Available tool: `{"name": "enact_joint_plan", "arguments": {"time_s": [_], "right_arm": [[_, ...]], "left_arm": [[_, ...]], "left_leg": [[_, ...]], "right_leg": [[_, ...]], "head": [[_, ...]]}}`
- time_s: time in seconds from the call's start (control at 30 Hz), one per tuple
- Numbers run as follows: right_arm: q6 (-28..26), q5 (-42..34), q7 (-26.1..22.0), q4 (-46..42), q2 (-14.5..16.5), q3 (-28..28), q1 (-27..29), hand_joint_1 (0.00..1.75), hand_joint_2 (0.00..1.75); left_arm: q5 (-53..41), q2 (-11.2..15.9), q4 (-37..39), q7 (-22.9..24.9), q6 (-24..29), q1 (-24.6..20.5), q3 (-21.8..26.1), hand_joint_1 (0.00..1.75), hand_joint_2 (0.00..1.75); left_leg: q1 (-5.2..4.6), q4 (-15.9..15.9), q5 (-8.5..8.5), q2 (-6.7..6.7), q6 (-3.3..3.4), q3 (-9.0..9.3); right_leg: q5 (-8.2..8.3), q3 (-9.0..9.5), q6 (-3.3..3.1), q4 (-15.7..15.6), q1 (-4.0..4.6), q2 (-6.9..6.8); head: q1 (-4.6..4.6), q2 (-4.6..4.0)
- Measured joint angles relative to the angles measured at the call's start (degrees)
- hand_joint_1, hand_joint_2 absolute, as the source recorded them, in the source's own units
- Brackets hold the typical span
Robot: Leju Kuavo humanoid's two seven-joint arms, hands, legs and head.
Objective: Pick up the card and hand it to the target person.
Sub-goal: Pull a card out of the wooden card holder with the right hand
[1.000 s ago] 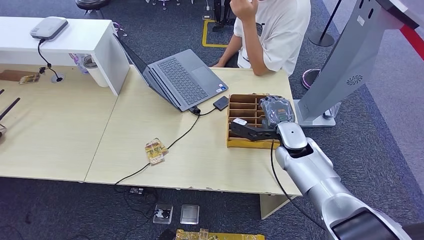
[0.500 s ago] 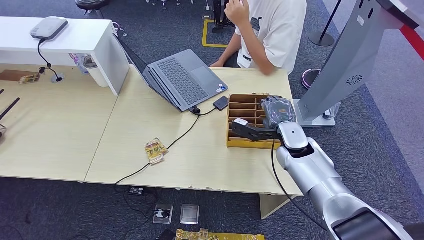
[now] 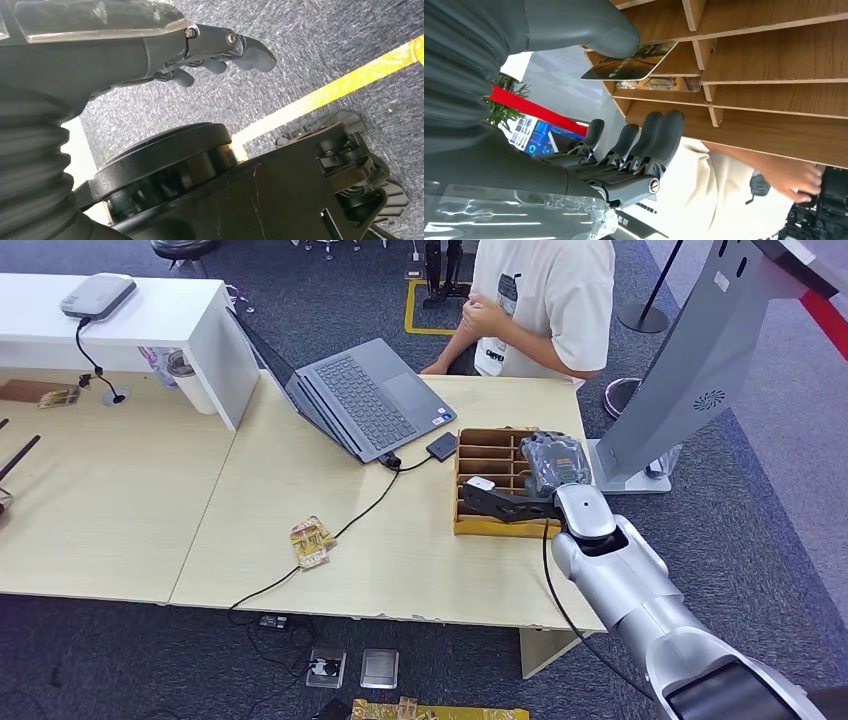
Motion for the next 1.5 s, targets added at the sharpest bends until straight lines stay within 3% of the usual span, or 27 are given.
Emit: {"name": "enact_joint_plan", "arguments": {"time_s": [0.1, 0.43, 1.13, 1.5], "right_arm": [[0.0, -0.1, 0.0, -0.1, 0.0, 0.0, 0.0, 1.02, 1.75], [0.1, -0.2, 0.0, -0.1, -0.1, 0.1, 0.0, 1.75, 1.75], [0.2, -0.3, -1.0, -0.8, -0.3, 0.2, -0.5, 1.72, 1.75], [-5.8, -1.0, 0.9, -1.7, -0.6, -0.1, -2.0, 1.75, 1.75]], "left_arm": [[0.0, 0.0, 0.0, 0.0, 0.0, 0.0, 0.0, 0.00, 1.75], [0.0, 0.0, -0.1, -0.3, 0.3, 0.1, 0.0, 0.00, 1.75], [0.0, 0.0, -0.1, -0.7, 0.6, 0.2, 0.0, 0.00, 1.75], [0.0, 0.0, -0.1, -1.5, 0.6, 0.2, 0.0, 0.00, 1.75]], "left_leg": [[0.00, 0.0, 0.00, 0.00, 0.00, 0.00], [0.00, 0.0, 0.00, 0.00, 0.00, -0.01], [0.00, 0.0, 0.00, 0.00, 0.00, -0.01], [0.00, 0.0, 0.00, 0.00, 0.00, 0.01]], "right_leg": [[0.00, 0.00, 0.00, 0.0, 0.00, 0.00], [0.00, -0.01, 0.00, 0.0, 0.00, 0.00], [0.00, 0.00, 0.00, 0.0, 0.00, 0.00], [0.00, 0.00, 0.00, 0.0, 0.00, 0.00]], "head": [[-0.01, 0.00], [-0.01, 0.00], [0.01, 0.00], [-0.01, 0.00]]}}
